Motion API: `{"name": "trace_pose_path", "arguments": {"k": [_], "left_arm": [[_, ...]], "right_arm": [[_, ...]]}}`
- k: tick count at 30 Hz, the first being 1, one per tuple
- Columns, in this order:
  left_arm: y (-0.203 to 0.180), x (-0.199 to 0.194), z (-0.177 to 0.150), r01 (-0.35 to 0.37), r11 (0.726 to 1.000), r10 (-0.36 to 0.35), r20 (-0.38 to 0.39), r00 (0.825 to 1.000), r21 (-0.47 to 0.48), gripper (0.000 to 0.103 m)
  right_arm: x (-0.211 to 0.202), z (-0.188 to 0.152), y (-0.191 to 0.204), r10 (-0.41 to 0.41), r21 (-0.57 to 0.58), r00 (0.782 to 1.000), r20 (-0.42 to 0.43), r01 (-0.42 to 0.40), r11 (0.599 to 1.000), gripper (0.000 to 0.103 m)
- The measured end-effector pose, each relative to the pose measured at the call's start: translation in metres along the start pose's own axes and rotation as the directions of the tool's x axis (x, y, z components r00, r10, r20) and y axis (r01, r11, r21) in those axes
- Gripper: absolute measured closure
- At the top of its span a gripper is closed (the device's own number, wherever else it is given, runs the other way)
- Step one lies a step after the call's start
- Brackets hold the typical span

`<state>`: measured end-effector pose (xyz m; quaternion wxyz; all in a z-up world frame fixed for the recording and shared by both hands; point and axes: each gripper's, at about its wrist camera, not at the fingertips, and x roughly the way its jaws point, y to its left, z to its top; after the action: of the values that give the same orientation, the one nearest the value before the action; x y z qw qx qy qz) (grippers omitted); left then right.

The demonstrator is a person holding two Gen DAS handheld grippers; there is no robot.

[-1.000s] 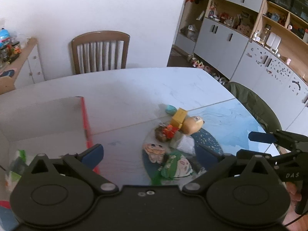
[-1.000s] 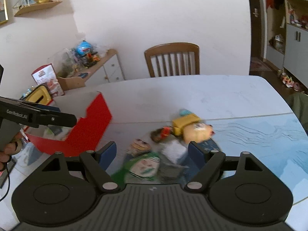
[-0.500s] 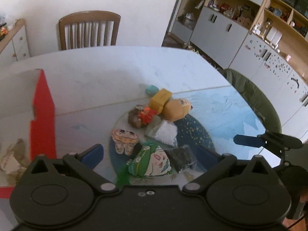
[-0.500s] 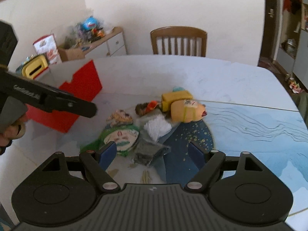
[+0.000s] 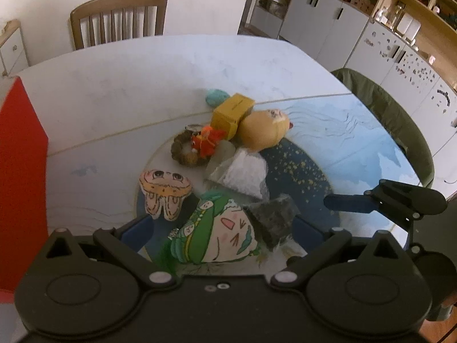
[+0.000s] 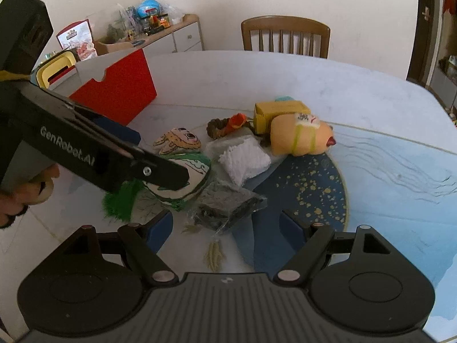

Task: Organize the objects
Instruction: 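Grasp the green-haired character cushion with the left tool while the right tool grasps the black packet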

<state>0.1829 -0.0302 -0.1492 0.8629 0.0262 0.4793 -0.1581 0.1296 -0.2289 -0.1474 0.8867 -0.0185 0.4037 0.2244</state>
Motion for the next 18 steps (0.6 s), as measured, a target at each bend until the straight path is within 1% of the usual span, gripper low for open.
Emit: {"name": "trace_pose_path", "arguments": {"k": [4,10,18], "left_arm": [[0.005,0.009,-0.002,0.014,1.000,-0.015,-0.020,1.000,-0.017,0.001],[0.008,0.019,-0.003,0.040,0.998,-0.041,-0.043,0.998,-0.039,0.006],[0.009,0.029,-0.004,0.048,0.998,-0.051,-0.059,0.997,-0.049,0.014]], "right_arm": [[0.008,0.000,-0.001,0.010,0.002,1.000,0.000,-0.010,1.000,0.021],[0.020,0.000,0.000,0.007,-0.013,1.000,-0.007,-0.007,1.000,0.021],[0.031,0.000,0.003,0.011,-0.042,1.000,-0.016,-0.012,0.999,0.021]]}}
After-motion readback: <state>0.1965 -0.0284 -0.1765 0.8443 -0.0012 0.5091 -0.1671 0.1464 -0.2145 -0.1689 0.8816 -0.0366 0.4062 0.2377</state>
